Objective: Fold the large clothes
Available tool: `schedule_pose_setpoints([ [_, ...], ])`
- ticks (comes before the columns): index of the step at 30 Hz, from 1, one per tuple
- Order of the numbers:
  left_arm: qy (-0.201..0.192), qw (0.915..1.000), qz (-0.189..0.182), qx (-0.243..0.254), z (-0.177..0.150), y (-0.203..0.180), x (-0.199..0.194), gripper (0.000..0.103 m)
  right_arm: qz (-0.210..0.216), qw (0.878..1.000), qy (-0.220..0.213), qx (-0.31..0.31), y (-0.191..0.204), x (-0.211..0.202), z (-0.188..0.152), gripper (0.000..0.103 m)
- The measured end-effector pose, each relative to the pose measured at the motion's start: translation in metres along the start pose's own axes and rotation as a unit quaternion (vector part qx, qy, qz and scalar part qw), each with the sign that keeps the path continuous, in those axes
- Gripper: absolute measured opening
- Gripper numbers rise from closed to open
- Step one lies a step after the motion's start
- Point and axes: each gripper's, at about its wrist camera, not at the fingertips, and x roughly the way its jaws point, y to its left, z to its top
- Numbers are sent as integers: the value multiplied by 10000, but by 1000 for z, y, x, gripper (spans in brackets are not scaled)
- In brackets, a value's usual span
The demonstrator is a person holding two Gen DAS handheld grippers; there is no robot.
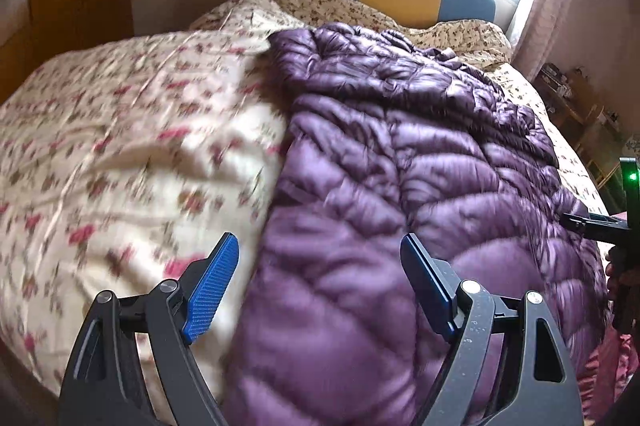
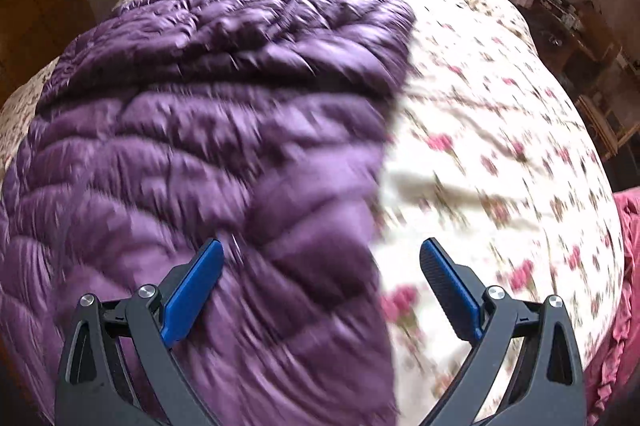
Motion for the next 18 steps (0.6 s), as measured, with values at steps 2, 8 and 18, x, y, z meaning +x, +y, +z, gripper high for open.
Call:
schedule_pose_setpoints([
  [2, 91, 9998, -95, -123, -15, 9, -7, 82, 70, 10000, 47, 46, -7, -7, -12, 98],
  [8, 340, 9981, -410, -311, -52, 18, -20, 73, 195, 9998, 103, -14, -9, -27, -46, 95],
  [18, 363, 9960, -750, -317, -74, 9, -38, 32, 707, 9972, 236, -58, 6, -46, -84, 50],
])
